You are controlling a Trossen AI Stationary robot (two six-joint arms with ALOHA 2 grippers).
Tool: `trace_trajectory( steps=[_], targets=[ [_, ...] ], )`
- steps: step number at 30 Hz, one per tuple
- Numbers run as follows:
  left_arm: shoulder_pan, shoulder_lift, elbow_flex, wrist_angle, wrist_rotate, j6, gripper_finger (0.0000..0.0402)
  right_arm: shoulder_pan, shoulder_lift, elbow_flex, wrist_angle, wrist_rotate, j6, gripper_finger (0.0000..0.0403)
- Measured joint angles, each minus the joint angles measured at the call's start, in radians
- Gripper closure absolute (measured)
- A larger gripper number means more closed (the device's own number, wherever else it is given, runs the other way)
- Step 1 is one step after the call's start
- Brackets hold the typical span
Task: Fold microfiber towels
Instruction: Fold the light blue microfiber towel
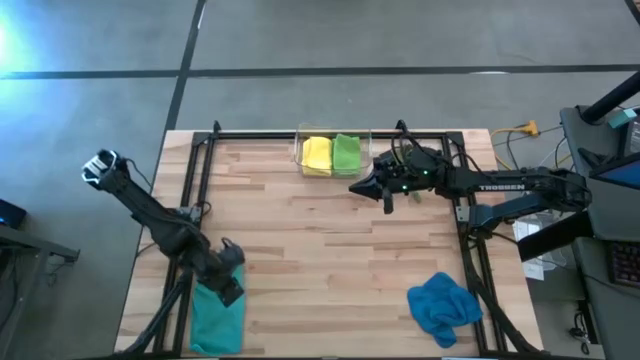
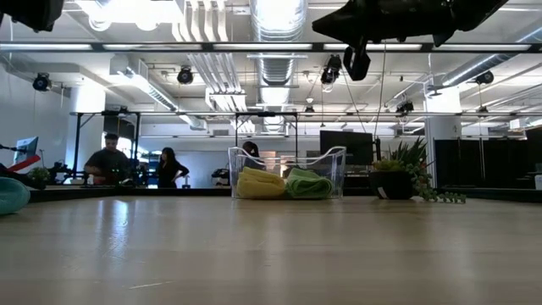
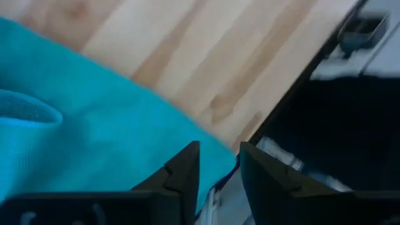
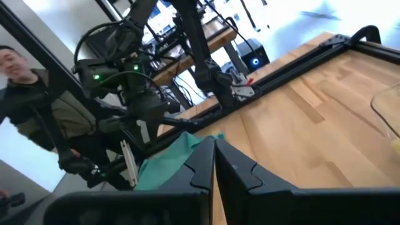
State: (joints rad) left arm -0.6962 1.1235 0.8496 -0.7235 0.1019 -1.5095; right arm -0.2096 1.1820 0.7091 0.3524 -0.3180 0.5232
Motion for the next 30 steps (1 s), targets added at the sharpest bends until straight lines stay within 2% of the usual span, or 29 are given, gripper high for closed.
trace_trajectory(
  steps=[5,9,11,17,20,27,30],
  targets=[
    [0.005,0.029,0.007,0.001,0.114,0.024,0.0270,0.000,0.000,0.000,-0.007,-0.003,0.001,0.0394],
    [0.018,0.034,0.008,0.027,0.119,-0.040,0.0247,0.000,0.000,0.000,-0.007,-0.005,0.025,0.0394],
    [0.034,0.036,0.008,0.094,0.065,-0.052,0.0240,0.000,0.000,0.000,-0.007,-0.005,0.045,0.0394],
    [0.055,0.037,0.009,0.389,-0.278,0.028,0.0238,0.000,0.000,0.000,-0.005,-0.006,0.056,0.0394],
    [0.055,0.037,0.009,0.479,-0.386,0.088,0.0238,0.000,0.000,0.000,-0.005,-0.006,0.054,0.0394],
    [0.057,0.041,0.008,0.514,-0.398,0.325,0.0238,0.000,0.000,0.000,-0.004,-0.005,-0.054,0.0394],
    [0.069,0.042,0.008,0.512,-0.396,0.336,0.0238,0.000,0.000,0.005,-0.003,0.006,-0.048,0.0394]
  ],
)
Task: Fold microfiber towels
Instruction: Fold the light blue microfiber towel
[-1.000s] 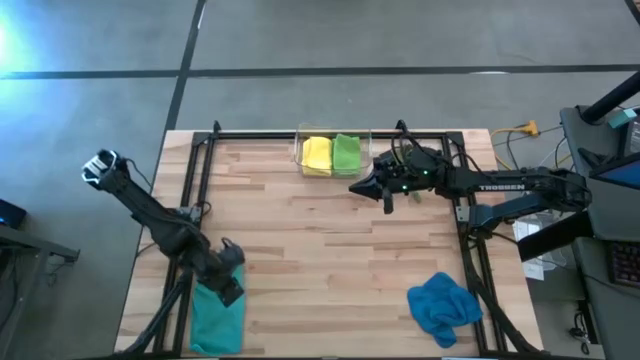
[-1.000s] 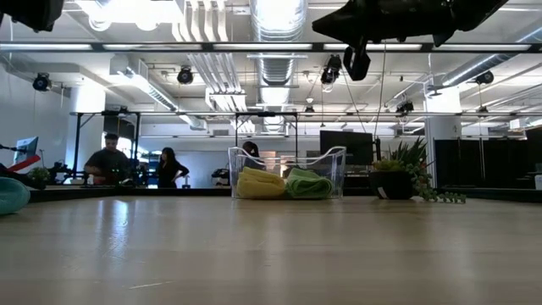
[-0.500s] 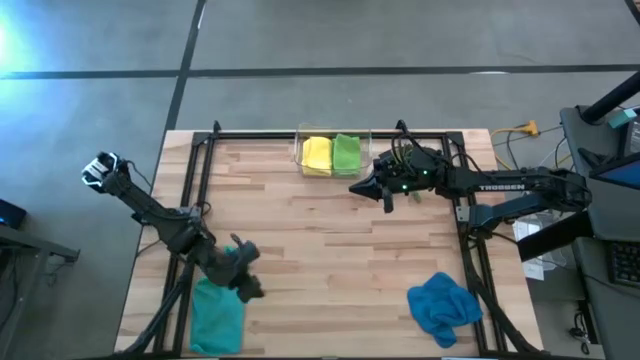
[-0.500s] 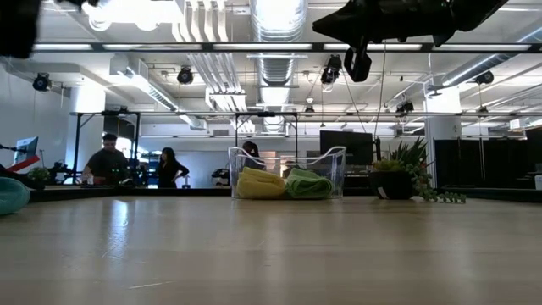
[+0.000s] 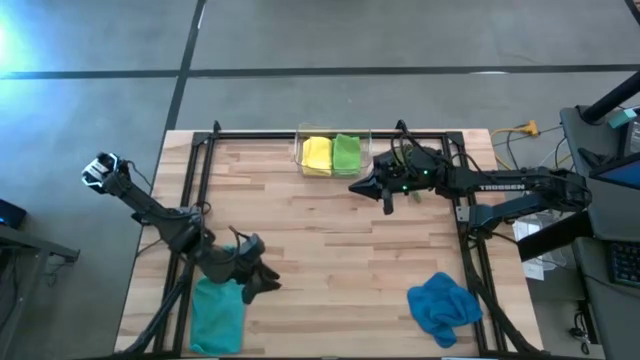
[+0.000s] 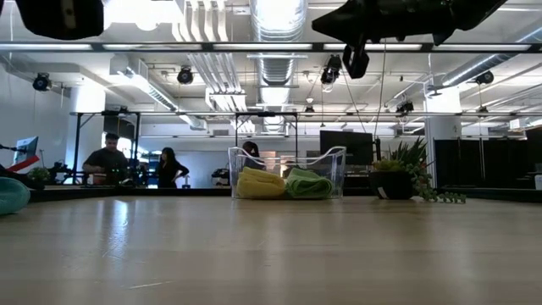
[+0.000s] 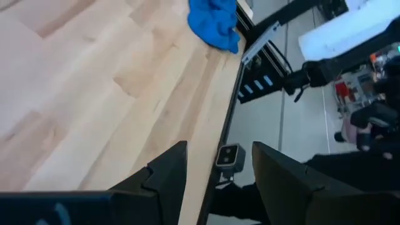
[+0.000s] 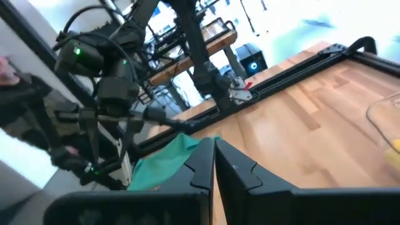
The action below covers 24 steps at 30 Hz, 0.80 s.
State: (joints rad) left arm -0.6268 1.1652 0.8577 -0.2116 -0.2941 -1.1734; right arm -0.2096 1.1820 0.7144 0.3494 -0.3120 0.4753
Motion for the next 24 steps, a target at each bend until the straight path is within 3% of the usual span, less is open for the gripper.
trace_trajectory(
  steps=[4,11,18,24],
  targets=[
    [0.005,-0.003,0.000,-0.040,0.068,-0.024,0.0237,0.000,0.000,0.016,0.004,0.079,0.036,0.0394],
    [0.005,-0.006,0.000,-0.278,0.326,-0.011,0.0197,-0.023,0.016,0.061,0.005,0.150,0.056,0.0394],
    [0.012,-0.002,-0.002,-0.528,0.440,0.115,0.0126,-0.011,0.049,0.113,-0.004,0.134,0.115,0.0394],
    [0.028,-0.010,-0.007,-0.663,0.477,0.163,0.0116,0.012,0.063,0.130,-0.002,0.122,0.119,0.0394]
  ],
)
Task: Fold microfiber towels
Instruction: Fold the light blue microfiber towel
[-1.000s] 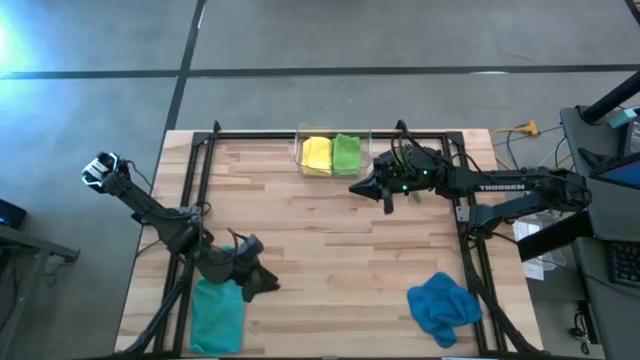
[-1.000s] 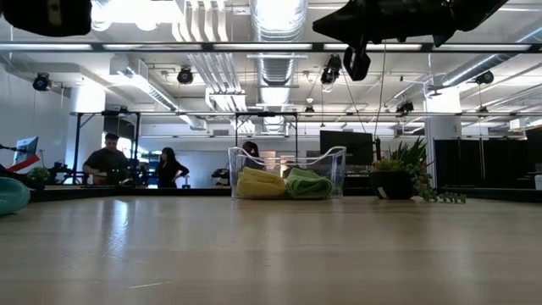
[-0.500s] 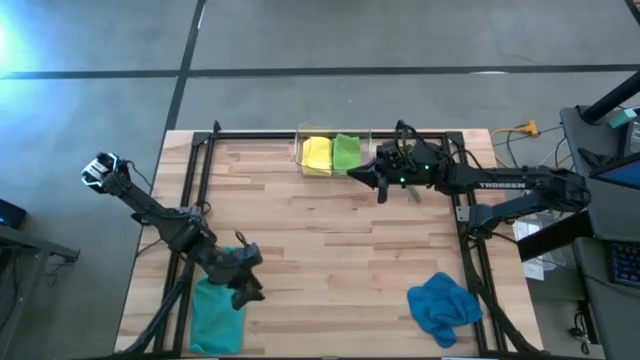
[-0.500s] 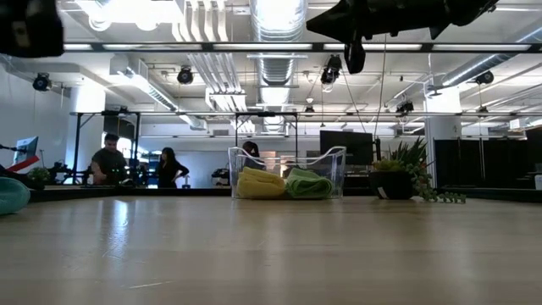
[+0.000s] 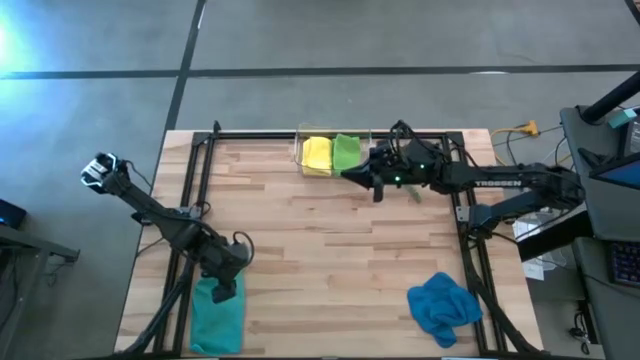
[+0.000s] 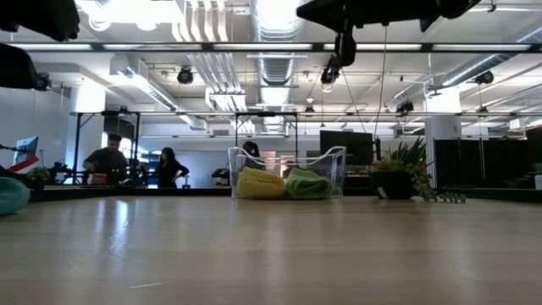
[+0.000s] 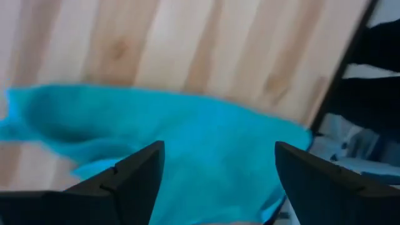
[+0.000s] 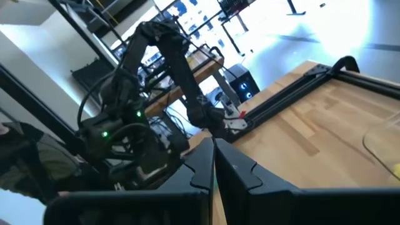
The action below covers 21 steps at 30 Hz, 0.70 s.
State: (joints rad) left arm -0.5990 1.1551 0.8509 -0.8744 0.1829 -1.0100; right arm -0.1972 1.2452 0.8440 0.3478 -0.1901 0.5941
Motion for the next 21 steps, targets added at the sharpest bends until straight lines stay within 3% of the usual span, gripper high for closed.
trace_trajectory(
  steps=[6,13,21],
  targets=[
    [0.046,-0.060,-0.035,-0.031,0.013,-0.002,0.0116,0.011,0.028,0.000,0.000,0.000,0.015,0.0394],
    [0.210,-0.165,-0.168,-0.004,0.167,0.044,0.0116,0.028,0.038,0.001,0.000,0.000,0.059,0.0394],
    [0.238,-0.166,-0.311,-0.009,0.239,0.005,0.0116,0.056,0.038,0.005,0.000,0.000,0.052,0.0394]
  ],
)
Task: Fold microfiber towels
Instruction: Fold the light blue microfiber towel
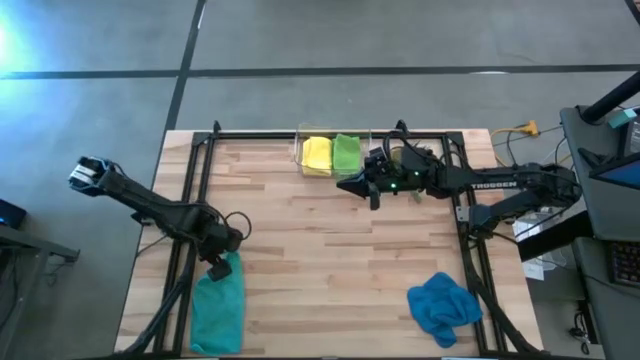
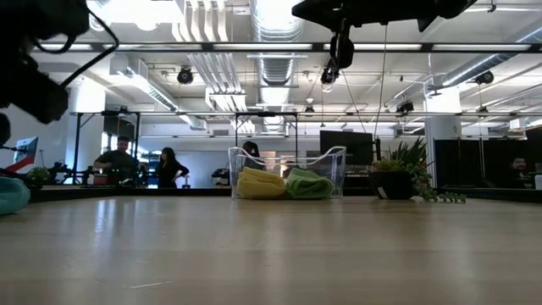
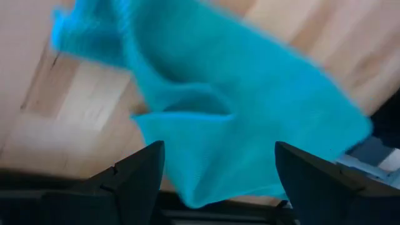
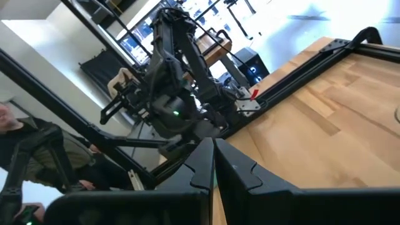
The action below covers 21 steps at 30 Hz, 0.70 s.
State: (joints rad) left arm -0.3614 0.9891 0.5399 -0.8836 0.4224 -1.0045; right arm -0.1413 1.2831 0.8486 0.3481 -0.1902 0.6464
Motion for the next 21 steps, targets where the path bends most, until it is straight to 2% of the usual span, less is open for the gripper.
trace_trajectory(
  steps=[12,17,21],
  targets=[
    [0.003,0.107,-0.065,0.012,0.007,0.001,0.0116,0.006,0.000,0.000,0.000,0.000,-0.013,0.0394],
    [0.003,0.170,-0.068,0.101,0.041,0.181,0.0116,0.006,0.000,0.000,0.000,0.005,-0.019,0.0394],
    [0.011,0.252,-0.064,0.126,0.056,0.248,0.0116,0.006,0.000,0.000,0.000,0.008,-0.019,0.0394]
  ],
)
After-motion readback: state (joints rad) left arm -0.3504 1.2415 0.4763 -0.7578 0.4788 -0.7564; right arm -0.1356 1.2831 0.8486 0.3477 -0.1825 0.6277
